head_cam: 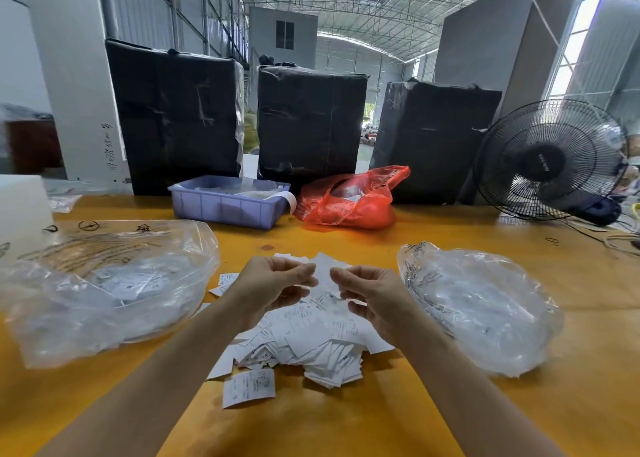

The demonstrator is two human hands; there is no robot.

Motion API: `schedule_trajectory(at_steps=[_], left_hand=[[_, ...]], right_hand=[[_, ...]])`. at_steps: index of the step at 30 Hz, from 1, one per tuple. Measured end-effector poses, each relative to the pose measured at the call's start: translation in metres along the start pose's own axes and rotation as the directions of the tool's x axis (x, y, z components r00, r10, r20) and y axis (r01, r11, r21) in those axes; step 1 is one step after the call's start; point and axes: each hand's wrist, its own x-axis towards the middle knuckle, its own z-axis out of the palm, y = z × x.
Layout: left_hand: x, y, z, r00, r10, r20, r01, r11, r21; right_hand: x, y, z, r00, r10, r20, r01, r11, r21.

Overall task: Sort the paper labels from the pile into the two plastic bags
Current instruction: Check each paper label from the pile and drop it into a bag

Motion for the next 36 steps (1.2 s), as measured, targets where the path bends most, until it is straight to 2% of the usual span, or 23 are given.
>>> schedule_trajectory(at_steps=[6, 10, 12, 14, 16, 17, 18, 20, 22, 26, 28, 32, 34, 36], left_hand=[[0.000, 0.000, -0.003, 0.975, 0.063, 0.211, -0.101, 0.980, 0.174], [0.001, -0.003, -0.005, 0.975, 0.058, 0.214, -0.106, 0.969, 0.224], [0.001, -0.005, -0.004, 0.980, 0.048, 0.193, -0.094, 0.966, 0.240], [0.004, -0.007, -0.004, 0.990, 0.038, 0.138, -0.071, 0.968, 0.241], [0.006, -0.008, -0.006, 0.997, 0.032, 0.076, -0.049, 0.971, 0.235], [0.008, -0.009, -0.008, 0.998, 0.031, 0.049, -0.042, 0.973, 0.226], [0.009, -0.010, -0.010, 0.999, 0.032, 0.029, -0.037, 0.977, 0.209], [0.009, -0.011, -0.011, 0.999, 0.034, 0.002, -0.034, 0.987, 0.159], [0.009, -0.011, -0.011, 0.999, 0.029, -0.013, -0.027, 0.989, 0.144], [0.009, -0.012, -0.008, 0.999, 0.009, -0.036, -0.003, 0.987, 0.159], [0.009, -0.013, -0.007, 0.999, -0.003, -0.039, 0.010, 0.986, 0.168], [0.009, -0.015, -0.006, 1.000, -0.003, -0.031, 0.008, 0.984, 0.177], [0.008, -0.015, -0.004, 1.000, 0.007, -0.024, -0.003, 0.988, 0.154], [0.008, -0.015, -0.003, 1.000, 0.011, -0.024, -0.008, 0.993, 0.119]], right_hand=[[0.000, 0.004, 0.001, 0.990, -0.009, 0.144, 0.027, 0.992, -0.126], [0.001, 0.004, 0.001, 0.985, -0.006, 0.173, 0.030, 0.990, -0.138], [0.001, 0.000, 0.001, 0.990, -0.056, 0.131, 0.078, 0.982, -0.171], [0.003, -0.004, -0.007, 0.982, -0.189, -0.001, 0.175, 0.909, -0.379], [0.006, -0.006, -0.022, 0.947, -0.311, -0.084, 0.155, 0.668, -0.728], [0.007, -0.007, -0.030, 0.954, -0.287, -0.083, 0.093, 0.550, -0.830], [0.006, -0.007, -0.036, 0.978, -0.197, -0.066, 0.037, 0.478, -0.878], [0.002, -0.006, -0.040, 0.997, 0.078, -0.030, -0.059, 0.406, -0.912], [0.000, -0.005, -0.038, 0.965, 0.264, 0.008, -0.084, 0.334, -0.939], [0.001, -0.005, -0.037, 0.952, 0.296, 0.079, 0.004, 0.243, -0.970], [0.002, -0.007, -0.042, 0.960, 0.267, 0.088, 0.017, 0.259, -0.966], [0.003, -0.009, -0.055, 0.986, 0.165, 0.022, -0.053, 0.437, -0.898], [0.005, -0.010, -0.060, 0.995, 0.085, -0.050, -0.094, 0.663, -0.743], [0.005, -0.010, -0.061, 0.994, 0.100, -0.047, -0.111, 0.874, -0.473]])
